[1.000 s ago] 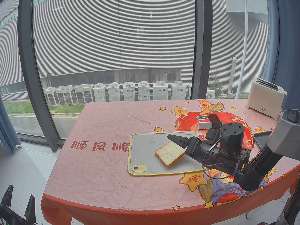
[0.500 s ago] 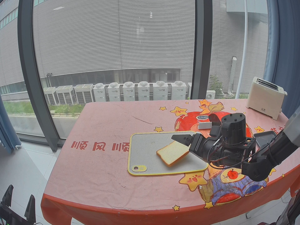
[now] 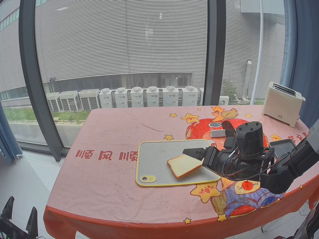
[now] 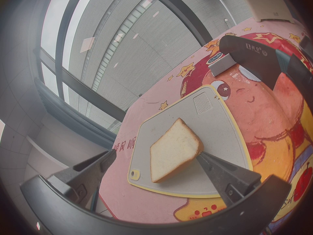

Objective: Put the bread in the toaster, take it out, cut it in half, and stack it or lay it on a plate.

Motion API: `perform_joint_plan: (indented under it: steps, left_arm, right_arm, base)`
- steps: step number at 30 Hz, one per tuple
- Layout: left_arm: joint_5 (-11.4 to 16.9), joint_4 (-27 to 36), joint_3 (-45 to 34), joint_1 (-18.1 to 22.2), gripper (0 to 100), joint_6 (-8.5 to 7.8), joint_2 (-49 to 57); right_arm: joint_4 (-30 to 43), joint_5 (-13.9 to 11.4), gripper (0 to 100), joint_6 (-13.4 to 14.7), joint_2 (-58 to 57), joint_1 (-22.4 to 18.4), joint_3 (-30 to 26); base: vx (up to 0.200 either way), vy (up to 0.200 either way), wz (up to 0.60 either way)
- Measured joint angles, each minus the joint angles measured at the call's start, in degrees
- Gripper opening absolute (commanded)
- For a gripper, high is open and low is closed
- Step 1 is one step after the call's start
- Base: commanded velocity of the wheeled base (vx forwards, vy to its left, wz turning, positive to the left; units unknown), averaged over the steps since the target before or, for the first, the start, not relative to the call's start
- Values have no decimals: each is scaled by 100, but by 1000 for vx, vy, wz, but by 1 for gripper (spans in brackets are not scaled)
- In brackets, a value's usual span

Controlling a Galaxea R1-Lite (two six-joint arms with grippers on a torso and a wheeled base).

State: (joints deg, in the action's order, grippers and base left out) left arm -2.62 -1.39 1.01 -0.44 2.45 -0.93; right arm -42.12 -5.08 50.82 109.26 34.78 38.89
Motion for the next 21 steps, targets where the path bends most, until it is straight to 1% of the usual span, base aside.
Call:
perform_joint_plan:
  steps: [3, 6, 10, 14, 21]
  left_arm:
    - [-2, 0, 0, 0, 100, -2, 0]
    - [-5, 0, 0, 0, 100, -2, 0]
    - [-9, 0, 0, 0, 100, -2, 0]
    - [-6, 0, 0, 0, 100, -2, 0]
    - [-2, 0, 0, 0, 100, -2, 0]
  right_arm:
    - [0, -50, 100, -79, -34, 39, -121]
    - [2, -191, 100, -121, -98, 111, -247]
    - [20, -310, 100, -141, -179, 160, -356]
    - [205, -304, 100, -141, -240, 144, -325]
    - [213, -216, 100, -106, -262, -35, -37]
  base:
    - [0, 0, 0]
    - [0, 0, 0]
    - [0, 0, 0]
    - [0, 0, 0]
    - [0, 0, 0]
